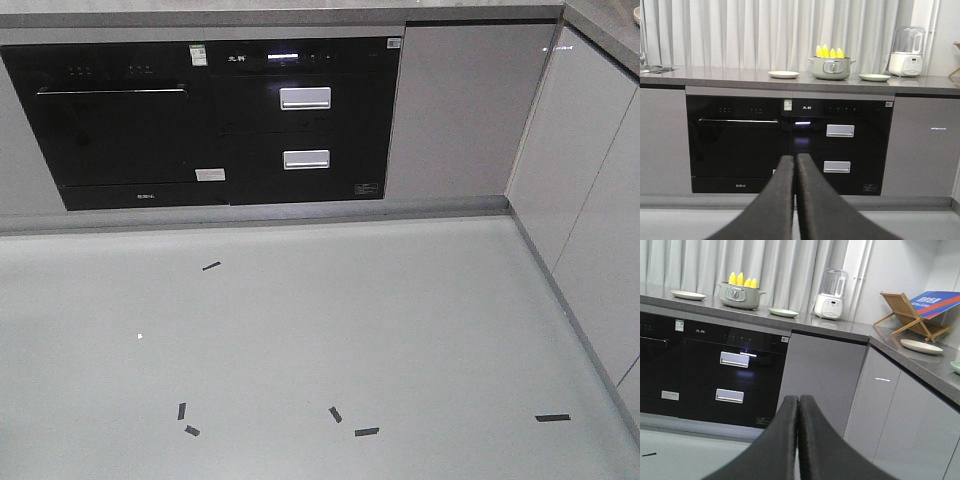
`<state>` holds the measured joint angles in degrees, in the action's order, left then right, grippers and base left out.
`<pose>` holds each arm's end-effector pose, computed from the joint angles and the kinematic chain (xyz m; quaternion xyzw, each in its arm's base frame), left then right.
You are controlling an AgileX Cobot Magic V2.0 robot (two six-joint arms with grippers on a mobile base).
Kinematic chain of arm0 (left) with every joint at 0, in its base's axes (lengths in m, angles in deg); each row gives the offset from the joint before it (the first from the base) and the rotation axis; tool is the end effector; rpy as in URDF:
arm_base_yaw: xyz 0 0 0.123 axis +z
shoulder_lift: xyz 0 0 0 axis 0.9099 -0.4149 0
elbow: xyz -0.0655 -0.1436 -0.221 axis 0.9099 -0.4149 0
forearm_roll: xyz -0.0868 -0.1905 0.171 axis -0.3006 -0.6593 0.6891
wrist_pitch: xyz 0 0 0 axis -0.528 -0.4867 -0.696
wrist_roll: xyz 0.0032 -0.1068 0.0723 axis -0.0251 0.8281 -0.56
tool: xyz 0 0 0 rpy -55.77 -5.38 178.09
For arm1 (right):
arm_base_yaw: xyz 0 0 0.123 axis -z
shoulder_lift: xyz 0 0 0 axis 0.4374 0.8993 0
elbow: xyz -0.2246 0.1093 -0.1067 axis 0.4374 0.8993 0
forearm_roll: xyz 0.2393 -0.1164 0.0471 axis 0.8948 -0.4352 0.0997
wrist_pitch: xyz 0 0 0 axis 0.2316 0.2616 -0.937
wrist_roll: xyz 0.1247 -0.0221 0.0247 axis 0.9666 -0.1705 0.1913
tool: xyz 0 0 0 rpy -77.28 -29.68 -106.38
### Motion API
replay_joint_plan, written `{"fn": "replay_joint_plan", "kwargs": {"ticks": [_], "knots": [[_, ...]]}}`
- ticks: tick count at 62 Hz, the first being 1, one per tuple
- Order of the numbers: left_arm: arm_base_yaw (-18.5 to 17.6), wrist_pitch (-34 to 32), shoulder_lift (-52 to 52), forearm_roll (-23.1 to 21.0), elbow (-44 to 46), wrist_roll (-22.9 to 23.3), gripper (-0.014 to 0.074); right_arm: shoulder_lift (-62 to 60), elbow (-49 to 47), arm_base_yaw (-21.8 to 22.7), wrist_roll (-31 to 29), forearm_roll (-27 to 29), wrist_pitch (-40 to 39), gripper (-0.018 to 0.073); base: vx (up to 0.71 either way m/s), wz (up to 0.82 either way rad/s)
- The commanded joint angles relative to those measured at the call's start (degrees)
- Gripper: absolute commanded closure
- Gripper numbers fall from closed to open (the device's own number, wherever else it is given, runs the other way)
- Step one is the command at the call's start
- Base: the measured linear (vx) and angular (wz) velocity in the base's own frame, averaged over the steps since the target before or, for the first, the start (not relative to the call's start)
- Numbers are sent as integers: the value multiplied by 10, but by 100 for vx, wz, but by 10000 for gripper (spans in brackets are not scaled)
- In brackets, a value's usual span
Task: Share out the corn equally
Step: 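Drive the base toward the counter with the pot and plates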
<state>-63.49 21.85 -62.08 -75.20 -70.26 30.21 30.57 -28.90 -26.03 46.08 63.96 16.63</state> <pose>0.1267 0.0044 0.2090 -0.0427 0.6763 -0.0206 0.7351 0.1267 0.0002 0.2065 -0.0476 0.6800 -0.0499 0.7299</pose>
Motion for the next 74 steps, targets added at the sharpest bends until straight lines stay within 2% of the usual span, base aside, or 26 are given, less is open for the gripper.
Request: {"fn": "replay_joint_plan", "kwargs": {"ticks": [1,74], "knots": [[0,-43,10,0,-2,7,603,-2,6,4,-2,-4,-44,564,0,0],[0,-43,10,0,-2,7,603,-2,6,4,-2,-4,-43,564,0,0]]}}
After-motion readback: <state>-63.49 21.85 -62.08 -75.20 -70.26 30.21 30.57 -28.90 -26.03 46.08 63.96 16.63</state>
